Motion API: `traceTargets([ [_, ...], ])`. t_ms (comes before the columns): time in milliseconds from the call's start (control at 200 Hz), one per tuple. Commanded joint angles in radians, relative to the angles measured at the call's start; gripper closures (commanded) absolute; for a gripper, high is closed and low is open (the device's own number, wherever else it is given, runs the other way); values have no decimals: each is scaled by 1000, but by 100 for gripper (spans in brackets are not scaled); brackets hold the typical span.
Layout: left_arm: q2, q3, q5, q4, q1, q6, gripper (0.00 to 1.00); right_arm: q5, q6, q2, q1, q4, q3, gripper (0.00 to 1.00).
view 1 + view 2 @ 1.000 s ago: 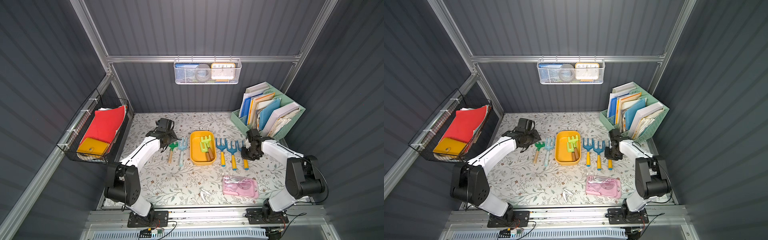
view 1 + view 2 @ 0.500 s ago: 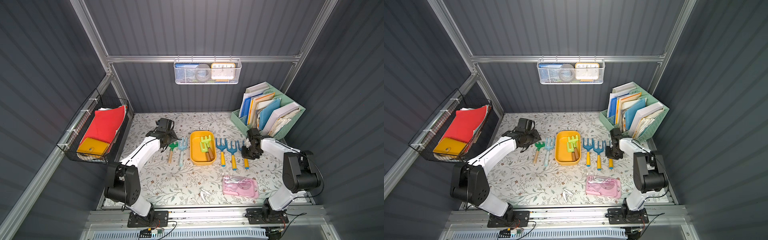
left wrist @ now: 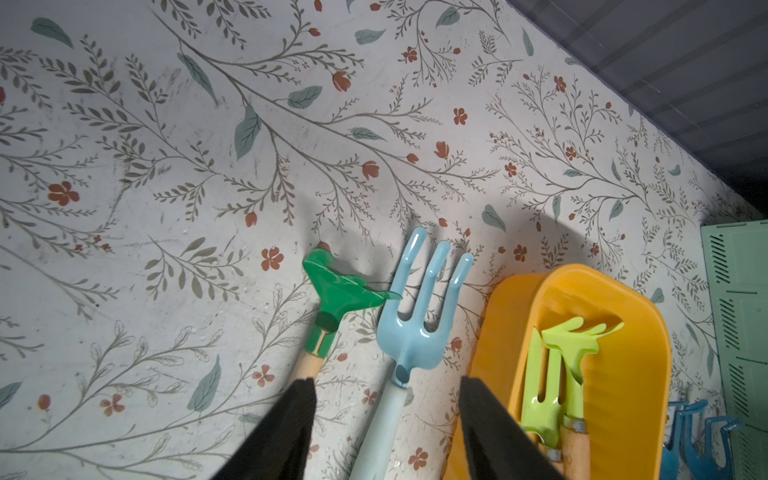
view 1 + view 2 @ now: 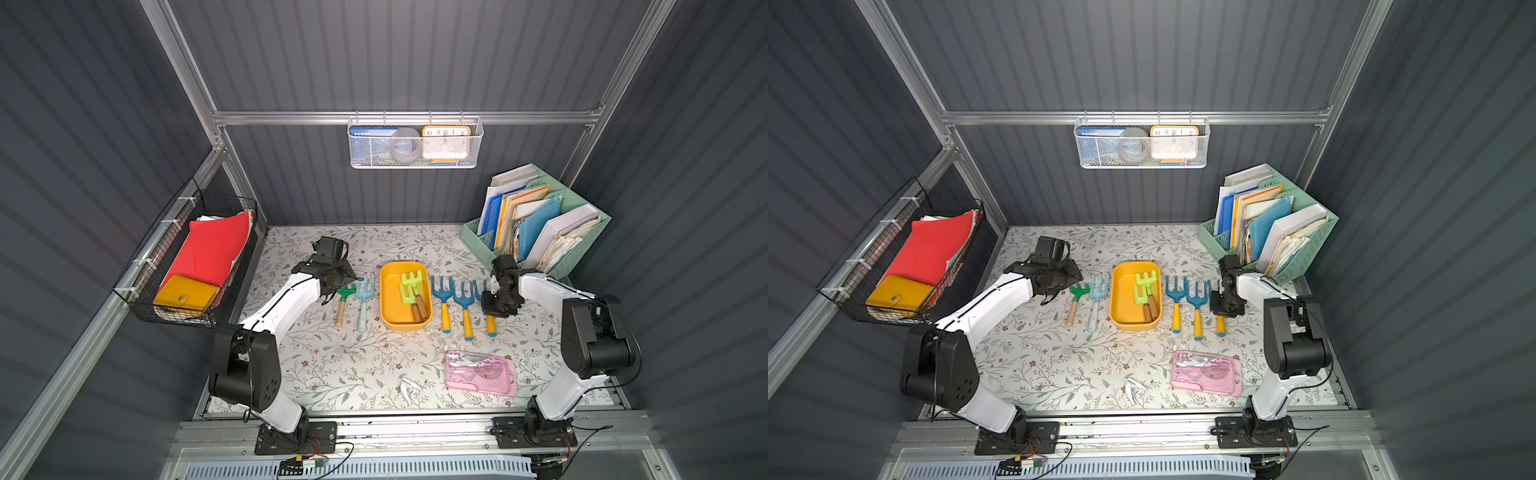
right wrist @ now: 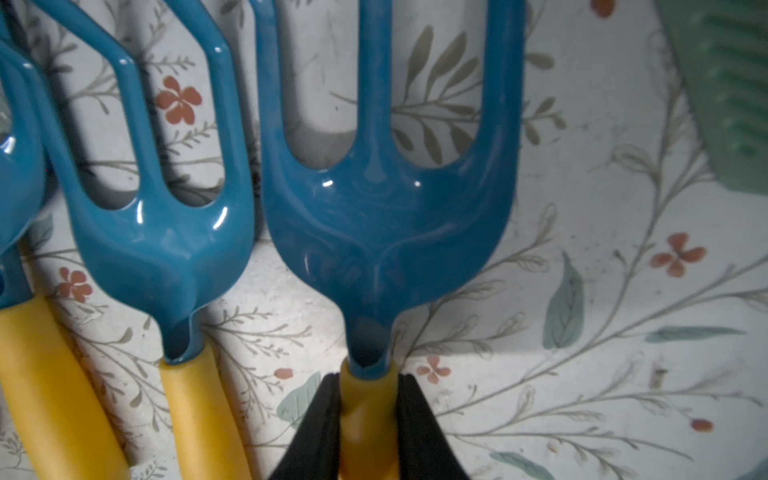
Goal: Take the hand rake out of the storage box
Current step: Place the rake at the center of the board.
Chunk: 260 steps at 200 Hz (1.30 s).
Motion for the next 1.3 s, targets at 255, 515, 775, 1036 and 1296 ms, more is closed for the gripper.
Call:
traceTargets([
  [255, -4, -23, 23, 1, 5, 0, 39, -4, -19, 56, -4, -34, 41, 81],
  [515, 0, -1, 18, -21, 5, 4, 39, 20, -15, 70, -3, -40, 37, 78],
  [775, -12, -11, 23, -16, 5, 2, 39, 29, -16, 83, -1, -42, 35, 71],
  [1036, -21, -26, 28, -6, 5, -3, 39, 35, -18, 74, -1, -62, 57, 65],
  [1296, -5, 48, -92, -45, -44, 81, 40, 70, -14, -21, 0, -130, 128, 62],
])
